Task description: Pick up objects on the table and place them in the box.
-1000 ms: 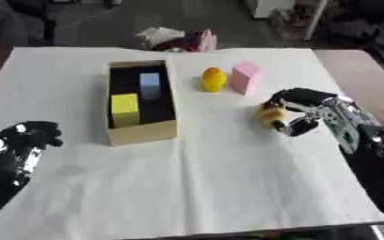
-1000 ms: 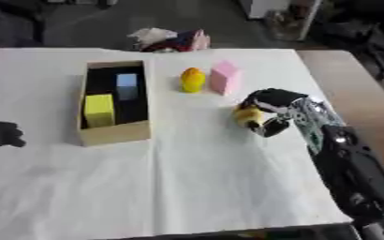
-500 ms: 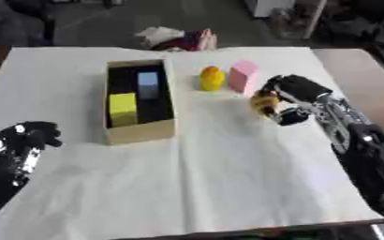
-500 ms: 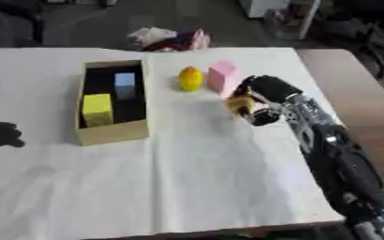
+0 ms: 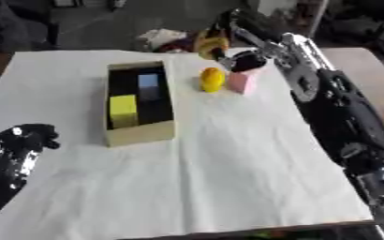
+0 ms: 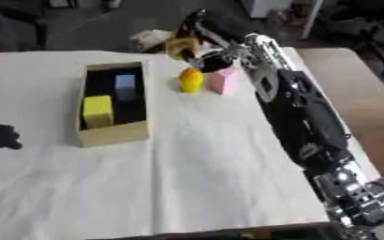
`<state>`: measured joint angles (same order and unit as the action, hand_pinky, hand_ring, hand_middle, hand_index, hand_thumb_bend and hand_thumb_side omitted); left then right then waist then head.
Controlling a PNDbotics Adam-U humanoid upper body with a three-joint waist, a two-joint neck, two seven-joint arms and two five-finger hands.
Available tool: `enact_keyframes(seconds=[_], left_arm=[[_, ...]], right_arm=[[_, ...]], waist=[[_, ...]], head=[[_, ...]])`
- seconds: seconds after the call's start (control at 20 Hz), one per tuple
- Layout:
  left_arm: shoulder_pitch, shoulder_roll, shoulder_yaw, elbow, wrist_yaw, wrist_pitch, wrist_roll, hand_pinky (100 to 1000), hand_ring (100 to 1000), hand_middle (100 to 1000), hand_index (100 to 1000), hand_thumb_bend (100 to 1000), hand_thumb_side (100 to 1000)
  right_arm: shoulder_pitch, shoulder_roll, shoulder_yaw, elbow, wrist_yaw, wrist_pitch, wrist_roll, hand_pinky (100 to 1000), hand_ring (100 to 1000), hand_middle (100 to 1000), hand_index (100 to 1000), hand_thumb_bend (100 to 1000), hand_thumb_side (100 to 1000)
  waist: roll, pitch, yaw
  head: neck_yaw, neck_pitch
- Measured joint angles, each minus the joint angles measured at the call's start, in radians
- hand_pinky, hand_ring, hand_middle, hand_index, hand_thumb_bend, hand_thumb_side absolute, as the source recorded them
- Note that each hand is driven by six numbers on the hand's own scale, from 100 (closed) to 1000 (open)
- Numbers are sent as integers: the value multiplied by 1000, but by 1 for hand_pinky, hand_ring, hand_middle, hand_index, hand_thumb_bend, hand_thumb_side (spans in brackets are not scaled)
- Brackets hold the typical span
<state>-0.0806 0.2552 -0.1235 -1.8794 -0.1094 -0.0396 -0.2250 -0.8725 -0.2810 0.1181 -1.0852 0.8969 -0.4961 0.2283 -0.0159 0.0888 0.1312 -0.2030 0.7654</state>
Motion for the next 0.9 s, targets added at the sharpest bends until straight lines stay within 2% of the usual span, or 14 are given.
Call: enact_keyframes(seconds=[0.15,0.45,0.75,0.9], left_arm=[[0,-1,-5,0,3,0,-5,785,625,620,742,100,685],[0,-10,-11,0,6,1,-12,785,625,620,742,100,687],[0,-10,-15,0,9,0,-16,785,626,620,742,100,688],[0,-10,-15,0,10,0,-16,785,626,621,742,100,689]], right_arm=[[-32,73,13,66,38,-24,26,710,501,260,439,100,100],[-46,188,19,157,211,-73,-4,721,525,289,478,100,100],[-46,236,28,191,320,-112,-44,724,533,296,485,100,100],[-45,242,34,201,348,-122,-52,744,590,402,565,100,100]], waist=[[7,0,7],[12,0,13],[11,0,16],[10,0,16]], head=[[-10,0],[-30,0],[-37,0],[-37,0]])
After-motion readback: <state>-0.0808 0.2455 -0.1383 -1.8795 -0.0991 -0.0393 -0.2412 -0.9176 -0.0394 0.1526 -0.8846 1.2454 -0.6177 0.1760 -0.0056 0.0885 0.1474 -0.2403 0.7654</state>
